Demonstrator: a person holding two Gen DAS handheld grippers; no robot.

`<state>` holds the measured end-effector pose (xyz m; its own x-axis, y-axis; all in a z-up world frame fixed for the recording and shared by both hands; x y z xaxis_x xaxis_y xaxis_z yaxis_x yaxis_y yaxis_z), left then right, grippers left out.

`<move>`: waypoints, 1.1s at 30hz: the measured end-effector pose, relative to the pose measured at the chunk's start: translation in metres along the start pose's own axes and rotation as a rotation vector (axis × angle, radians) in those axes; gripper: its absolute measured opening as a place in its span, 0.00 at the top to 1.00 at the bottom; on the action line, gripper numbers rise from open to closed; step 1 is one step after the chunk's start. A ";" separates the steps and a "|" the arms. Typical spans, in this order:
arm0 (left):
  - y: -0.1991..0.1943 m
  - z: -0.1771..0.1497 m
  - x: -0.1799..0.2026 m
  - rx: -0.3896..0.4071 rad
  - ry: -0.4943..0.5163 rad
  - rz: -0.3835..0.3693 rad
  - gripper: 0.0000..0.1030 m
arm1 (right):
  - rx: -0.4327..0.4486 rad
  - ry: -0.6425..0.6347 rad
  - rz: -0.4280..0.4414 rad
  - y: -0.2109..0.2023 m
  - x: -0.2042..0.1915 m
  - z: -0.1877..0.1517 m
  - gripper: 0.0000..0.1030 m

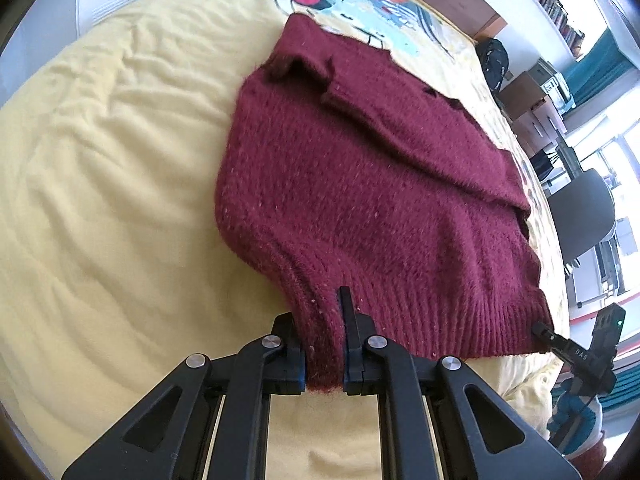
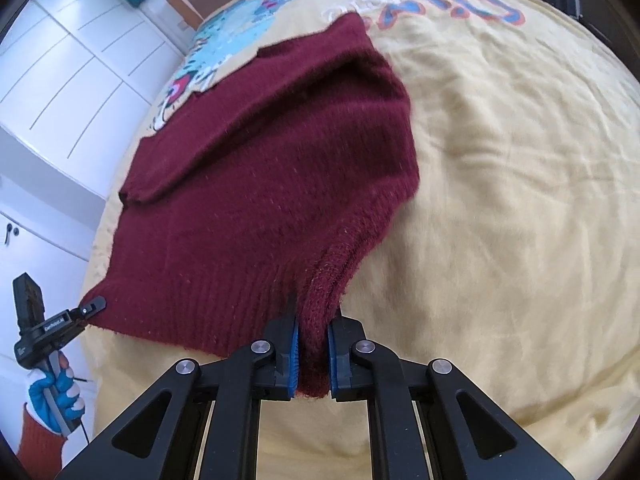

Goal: Fold small clothes
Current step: 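Close both tools on the sweater hem edge, then lift the hem with both tools and fold it toward the collar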

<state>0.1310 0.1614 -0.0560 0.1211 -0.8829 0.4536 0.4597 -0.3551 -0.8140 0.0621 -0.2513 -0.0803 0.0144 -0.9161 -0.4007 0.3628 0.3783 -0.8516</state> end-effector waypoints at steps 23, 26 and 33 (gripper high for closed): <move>-0.028 0.146 0.066 0.171 0.125 -0.029 0.91 | 0.225 -0.008 0.044 -0.051 -0.033 0.161 0.90; -0.023 0.169 0.068 0.183 0.135 -0.027 0.91 | 0.247 -0.002 0.045 -0.048 -0.035 0.187 0.90; 0.017 0.225 0.064 0.174 0.138 0.015 0.91 | 0.243 0.024 0.033 -0.017 -0.033 0.238 0.90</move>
<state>0.3441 0.1677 0.0412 0.0128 -0.9255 0.3785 0.6047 -0.2943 -0.7401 0.2768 -0.2590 0.0281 0.0088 -0.8994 -0.4370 0.5758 0.3618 -0.7331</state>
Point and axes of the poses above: each gripper's, at about its wrist camera, not at the fingertips, and y roughly the way its jaws point, x to its right, z to its top, the point moved 9 cm from there along y, roughly the way its jaws point, and after that the axes turned 3 degrees about -z, right-handed, at the moved point
